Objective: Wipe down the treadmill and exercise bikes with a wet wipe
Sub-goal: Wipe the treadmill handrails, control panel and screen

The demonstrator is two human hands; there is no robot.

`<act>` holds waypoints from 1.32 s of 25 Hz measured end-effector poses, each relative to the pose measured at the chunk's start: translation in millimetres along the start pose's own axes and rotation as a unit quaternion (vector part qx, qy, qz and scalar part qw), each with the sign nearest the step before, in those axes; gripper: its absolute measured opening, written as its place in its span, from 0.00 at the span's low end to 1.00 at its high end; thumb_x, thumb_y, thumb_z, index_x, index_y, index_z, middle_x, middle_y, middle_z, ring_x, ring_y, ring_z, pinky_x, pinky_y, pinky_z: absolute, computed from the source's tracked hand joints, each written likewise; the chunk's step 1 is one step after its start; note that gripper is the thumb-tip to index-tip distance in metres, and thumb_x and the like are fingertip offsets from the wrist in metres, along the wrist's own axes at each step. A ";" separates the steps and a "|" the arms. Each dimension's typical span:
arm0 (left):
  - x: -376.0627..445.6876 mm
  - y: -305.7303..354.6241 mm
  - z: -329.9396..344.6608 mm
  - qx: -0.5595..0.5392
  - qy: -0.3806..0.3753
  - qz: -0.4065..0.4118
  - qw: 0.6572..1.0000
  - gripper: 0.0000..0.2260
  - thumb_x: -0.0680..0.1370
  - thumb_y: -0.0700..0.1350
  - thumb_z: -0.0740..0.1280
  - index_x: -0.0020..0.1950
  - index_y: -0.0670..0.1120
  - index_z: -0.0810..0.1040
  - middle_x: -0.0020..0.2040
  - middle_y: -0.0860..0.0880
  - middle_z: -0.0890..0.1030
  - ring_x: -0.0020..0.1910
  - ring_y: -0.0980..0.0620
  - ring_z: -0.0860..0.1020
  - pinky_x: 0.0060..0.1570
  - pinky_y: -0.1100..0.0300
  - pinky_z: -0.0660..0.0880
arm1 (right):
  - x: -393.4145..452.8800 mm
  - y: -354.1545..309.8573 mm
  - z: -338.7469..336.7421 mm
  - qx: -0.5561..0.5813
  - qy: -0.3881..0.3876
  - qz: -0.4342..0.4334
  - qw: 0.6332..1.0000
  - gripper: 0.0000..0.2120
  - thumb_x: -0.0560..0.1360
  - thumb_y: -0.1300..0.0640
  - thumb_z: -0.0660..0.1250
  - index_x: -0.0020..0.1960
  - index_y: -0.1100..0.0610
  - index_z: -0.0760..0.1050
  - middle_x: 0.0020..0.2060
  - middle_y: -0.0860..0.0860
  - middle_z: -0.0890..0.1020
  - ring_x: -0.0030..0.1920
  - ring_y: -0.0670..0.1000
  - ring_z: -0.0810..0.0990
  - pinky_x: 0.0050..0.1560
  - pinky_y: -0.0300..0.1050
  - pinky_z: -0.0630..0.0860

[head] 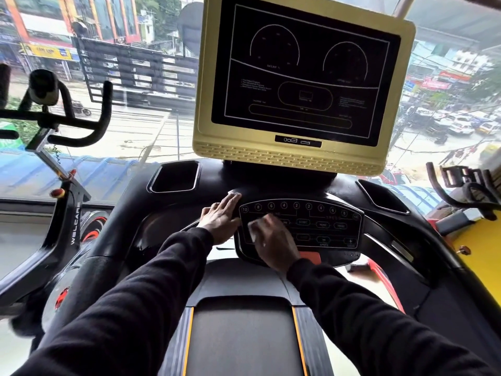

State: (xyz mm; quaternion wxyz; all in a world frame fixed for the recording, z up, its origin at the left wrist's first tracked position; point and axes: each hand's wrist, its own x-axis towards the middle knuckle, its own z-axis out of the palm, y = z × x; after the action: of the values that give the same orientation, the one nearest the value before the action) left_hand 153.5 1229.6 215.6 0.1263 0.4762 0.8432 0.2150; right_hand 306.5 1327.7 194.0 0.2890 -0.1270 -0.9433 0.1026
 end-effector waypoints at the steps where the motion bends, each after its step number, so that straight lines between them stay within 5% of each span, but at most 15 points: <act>1: -0.4 0.6 -0.3 0.001 0.000 0.000 1.000 0.32 0.79 0.50 0.60 0.81 0.56 0.50 0.81 0.57 0.51 0.75 0.46 0.60 0.69 0.50 0.54 | -7.9 -1.7 2.7 -0.001 -0.036 -0.070 0.997 0.06 0.74 0.64 0.64 0.42 0.57 0.78 0.38 0.52 0.76 0.39 0.52 0.76 0.38 0.46 0.76; 3: -0.1 -0.2 -0.4 0.004 0.004 -0.003 1.000 0.31 0.80 0.49 0.60 0.81 0.57 0.51 0.81 0.57 0.51 0.74 0.46 0.60 0.69 0.50 0.54 | -9.8 0.1 4.2 -0.006 -0.071 -0.111 0.991 0.06 0.72 0.67 0.66 0.42 0.57 0.78 0.40 0.52 0.77 0.40 0.52 0.77 0.37 0.46 0.77; 6: 2.9 -2.6 -0.3 -0.019 0.002 -0.007 1.000 0.28 0.81 0.50 0.58 0.80 0.57 0.54 0.80 0.57 0.53 0.74 0.45 0.62 0.68 0.50 0.55 | 7.8 0.2 4.0 0.007 0.026 0.031 0.999 0.06 0.75 0.64 0.66 0.45 0.55 0.78 0.41 0.50 0.76 0.42 0.49 0.74 0.44 0.41 0.74; 10: 3.6 -8.0 -1.5 0.018 -0.010 0.023 1.000 0.25 0.79 0.49 0.61 0.77 0.51 0.64 0.81 0.56 0.52 0.74 0.45 0.61 0.68 0.49 0.59 | -12.6 -5.3 15.2 0.027 -0.063 -0.118 0.991 0.08 0.72 0.66 0.67 0.46 0.55 0.80 0.42 0.50 0.79 0.41 0.51 0.76 0.41 0.46 0.76; 13: 4.6 -13.8 0.6 0.056 -0.004 0.051 0.997 0.24 0.79 0.45 0.65 0.75 0.48 0.66 0.81 0.55 0.51 0.76 0.44 0.60 0.69 0.45 0.61 | 16.7 -2.5 6.5 0.022 -0.011 -0.072 0.997 0.07 0.76 0.64 0.66 0.52 0.56 0.80 0.47 0.51 0.80 0.45 0.52 0.77 0.49 0.46 0.75; 15: 2.6 -10.5 0.9 0.033 0.003 0.035 0.999 0.23 0.82 0.45 0.60 0.77 0.52 0.63 0.81 0.56 0.51 0.75 0.44 0.61 0.69 0.46 0.60 | 29.3 -9.6 8.0 -0.013 0.044 -0.014 0.999 0.11 0.78 0.62 0.66 0.59 0.57 0.78 0.53 0.52 0.79 0.48 0.52 0.76 0.54 0.44 0.73; 20: 0.6 -3.9 -0.4 0.050 0.005 0.012 0.999 0.21 0.83 0.47 0.56 0.77 0.52 0.62 0.81 0.54 0.51 0.73 0.43 0.62 0.68 0.48 0.59 | 10.4 1.0 9.9 0.003 -0.030 -0.150 0.988 0.12 0.77 0.61 0.68 0.60 0.58 0.78 0.54 0.51 0.79 0.50 0.51 0.75 0.53 0.41 0.73; 23: 3.2 -3.4 2.2 0.046 -0.006 -0.016 0.999 0.22 0.84 0.51 0.53 0.78 0.53 0.59 0.80 0.54 0.52 0.72 0.43 0.62 0.66 0.48 0.58 | 28.4 -3.8 8.7 -0.017 0.053 -0.061 0.997 0.13 0.77 0.64 0.67 0.61 0.62 0.78 0.55 0.55 0.79 0.52 0.51 0.75 0.57 0.42 0.72; 27: 2.1 -2.9 1.5 0.037 -0.014 -0.029 0.999 0.24 0.84 0.53 0.50 0.80 0.56 0.54 0.79 0.52 0.55 0.72 0.44 0.62 0.66 0.48 0.57 | 29.1 -4.6 14.2 -0.010 0.006 -0.072 0.997 0.14 0.79 0.62 0.64 0.63 0.62 0.76 0.58 0.55 0.77 0.54 0.54 0.77 0.59 0.47 0.74; 30: 2.3 -3.5 0.0 0.081 -0.025 -0.020 0.996 0.24 0.82 0.54 0.50 0.78 0.52 0.60 0.79 0.51 0.55 0.70 0.43 0.63 0.65 0.48 0.59 | 45.8 -0.6 4.6 -0.005 0.041 0.028 0.999 0.10 0.77 0.64 0.64 0.57 0.61 0.77 0.52 0.54 0.77 0.50 0.55 0.77 0.55 0.49 0.75; 33: 0.9 -0.6 0.4 0.032 -0.013 -0.049 0.998 0.26 0.83 0.53 0.53 0.81 0.53 0.53 0.77 0.50 0.60 0.70 0.44 0.64 0.66 0.49 0.58 | 46.5 -11.3 7.9 -0.040 -0.004 -0.031 0.999 0.15 0.79 0.58 0.59 0.62 0.60 0.76 0.56 0.53 0.77 0.52 0.54 0.75 0.57 0.48 0.74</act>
State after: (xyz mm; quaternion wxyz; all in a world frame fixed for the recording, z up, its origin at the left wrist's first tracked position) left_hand 152.8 1230.2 215.0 0.1323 0.4411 0.8701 0.1754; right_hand 262.8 1329.9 214.7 0.2831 -0.1088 -0.9512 0.0562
